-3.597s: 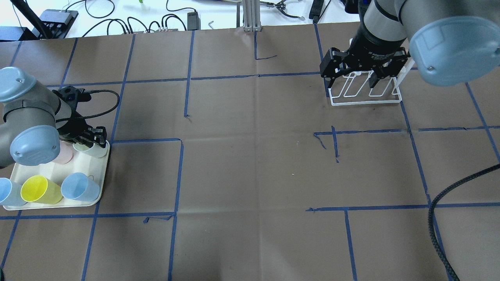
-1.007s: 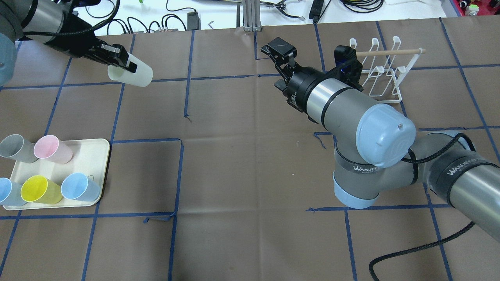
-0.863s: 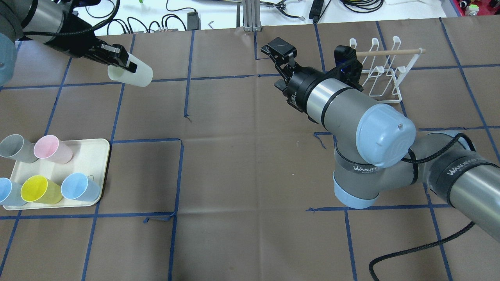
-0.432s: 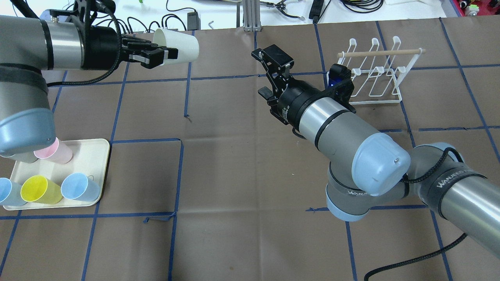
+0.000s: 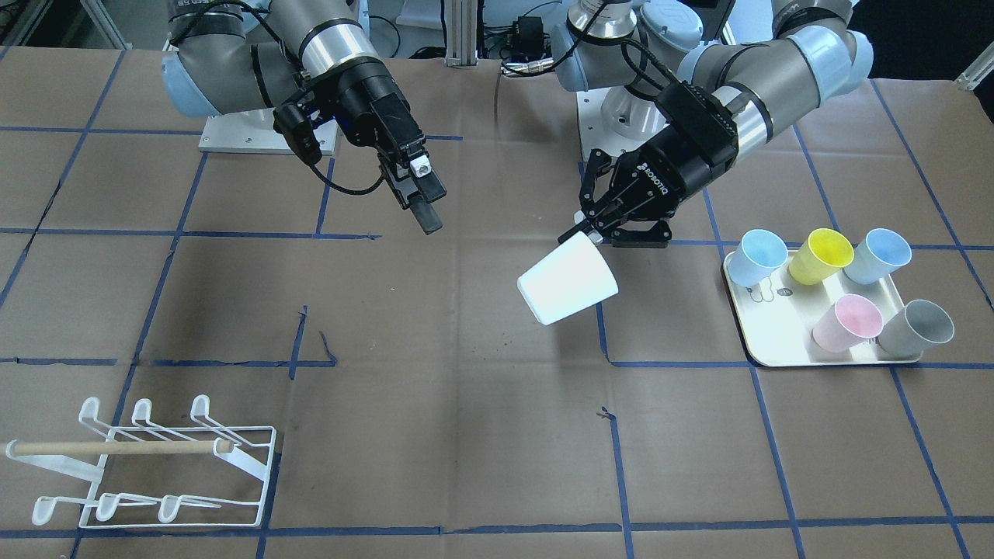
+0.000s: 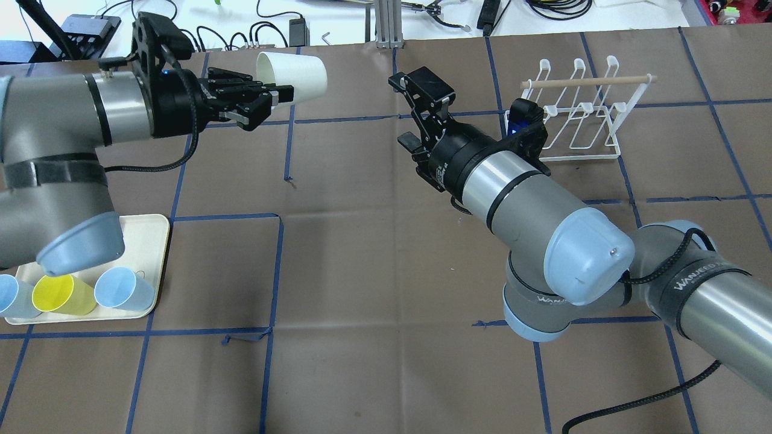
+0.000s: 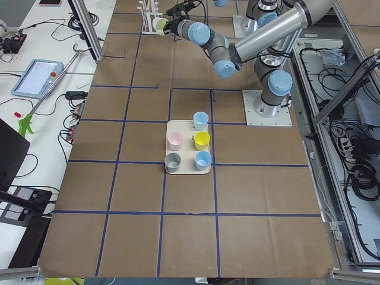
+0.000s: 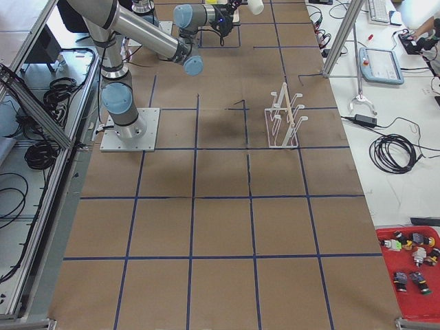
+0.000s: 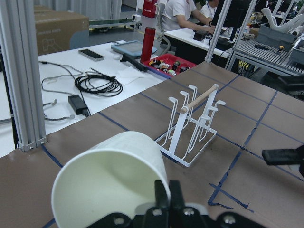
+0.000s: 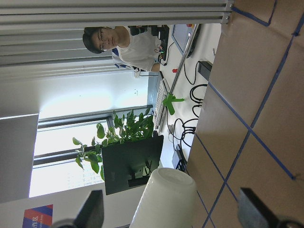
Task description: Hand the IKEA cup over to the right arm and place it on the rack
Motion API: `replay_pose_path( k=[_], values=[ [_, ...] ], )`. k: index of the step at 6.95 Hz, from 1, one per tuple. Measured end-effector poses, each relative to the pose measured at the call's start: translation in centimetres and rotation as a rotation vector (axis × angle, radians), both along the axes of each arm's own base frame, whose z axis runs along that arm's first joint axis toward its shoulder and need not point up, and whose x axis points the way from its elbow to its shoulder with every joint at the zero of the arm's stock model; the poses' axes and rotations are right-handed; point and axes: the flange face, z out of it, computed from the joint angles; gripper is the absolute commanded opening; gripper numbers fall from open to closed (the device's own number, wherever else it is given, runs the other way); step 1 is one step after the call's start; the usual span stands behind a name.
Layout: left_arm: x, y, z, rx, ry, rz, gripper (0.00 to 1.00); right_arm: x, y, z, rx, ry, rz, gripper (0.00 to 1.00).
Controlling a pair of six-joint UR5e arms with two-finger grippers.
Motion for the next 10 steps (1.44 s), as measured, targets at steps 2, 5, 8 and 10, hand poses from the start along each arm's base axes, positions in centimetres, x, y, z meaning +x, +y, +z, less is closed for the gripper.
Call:
replay_pose_path(
  k=[2,5,8,10],
  values=[
    [-1.6,4.8,-3.6,-0.099,-0.003,-0.023,0.0,0.1,-0.4,-1.9,0.078,-0.021,-0.028,1.0],
    [-2.4,6.7,-4.5,-0.099,0.016,-0.013,0.0,0.7,-0.9,-4.1,0.173,0.008,-0.016,1.0],
    [-2.4,6.4,-4.1,-0.078,0.035,-0.002,0.0,1.9,-0.8,-4.6,0.268,0.017,0.006,1.0],
    [-2.4,6.4,-4.1,-0.078,0.036,-0.003,0.0,4.1,-0.9,-2.9,0.278,-0.043,0.016,1.0]
  ],
)
